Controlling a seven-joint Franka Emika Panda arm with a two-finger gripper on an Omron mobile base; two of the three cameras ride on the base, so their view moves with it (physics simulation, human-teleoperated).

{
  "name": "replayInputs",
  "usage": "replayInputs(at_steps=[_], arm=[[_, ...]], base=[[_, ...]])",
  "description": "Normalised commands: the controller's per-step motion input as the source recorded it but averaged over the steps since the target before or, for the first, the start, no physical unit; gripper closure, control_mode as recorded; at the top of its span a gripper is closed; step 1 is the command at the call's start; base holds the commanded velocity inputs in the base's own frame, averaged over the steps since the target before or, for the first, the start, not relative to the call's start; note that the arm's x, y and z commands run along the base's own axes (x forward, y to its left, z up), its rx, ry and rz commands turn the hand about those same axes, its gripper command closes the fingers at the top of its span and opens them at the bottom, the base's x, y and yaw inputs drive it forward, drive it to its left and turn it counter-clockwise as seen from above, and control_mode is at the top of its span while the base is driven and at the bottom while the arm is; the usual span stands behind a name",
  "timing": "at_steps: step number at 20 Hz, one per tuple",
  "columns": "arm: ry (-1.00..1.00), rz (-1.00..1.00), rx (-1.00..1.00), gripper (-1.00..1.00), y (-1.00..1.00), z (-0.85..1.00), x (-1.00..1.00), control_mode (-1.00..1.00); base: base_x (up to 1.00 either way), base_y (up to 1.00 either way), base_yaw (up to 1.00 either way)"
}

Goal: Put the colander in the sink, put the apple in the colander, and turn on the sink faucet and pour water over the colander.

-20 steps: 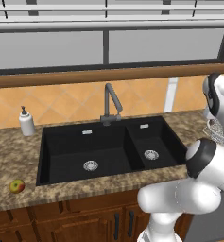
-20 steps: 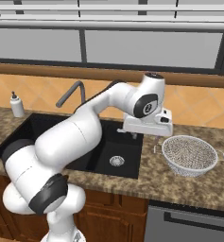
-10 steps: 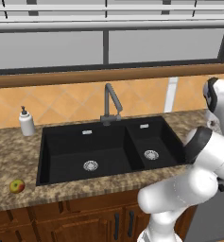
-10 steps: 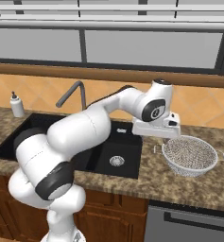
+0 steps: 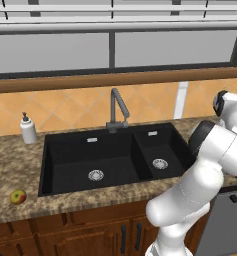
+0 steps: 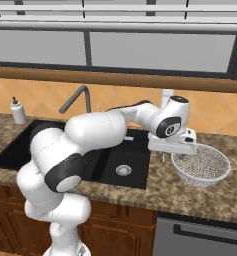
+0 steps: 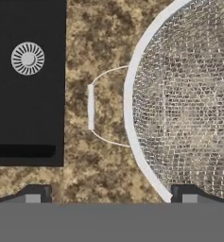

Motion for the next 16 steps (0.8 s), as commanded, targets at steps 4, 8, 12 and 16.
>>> replayInputs(at_steps=[4, 8, 12, 16], arm=[[0.00, 0.00, 0.00, -1.00, 0.00, -0.29, 0.40, -1.00], [0.00, 0.00, 0.00, -1.00, -0.01, -0.33, 0.41, -1.00], [0.00, 0.00, 0.00, -1.00, -0.05, -0.33, 0.44, -1.00], [0.00, 0.00, 0.00, -1.00, -0.10, -0.17, 0.30, -1.00]], base=[[0.00, 0.00, 0.00], [0.00, 0.00, 0.00], [0.00, 0.00, 0.00], [0.00, 0.00, 0.00]])
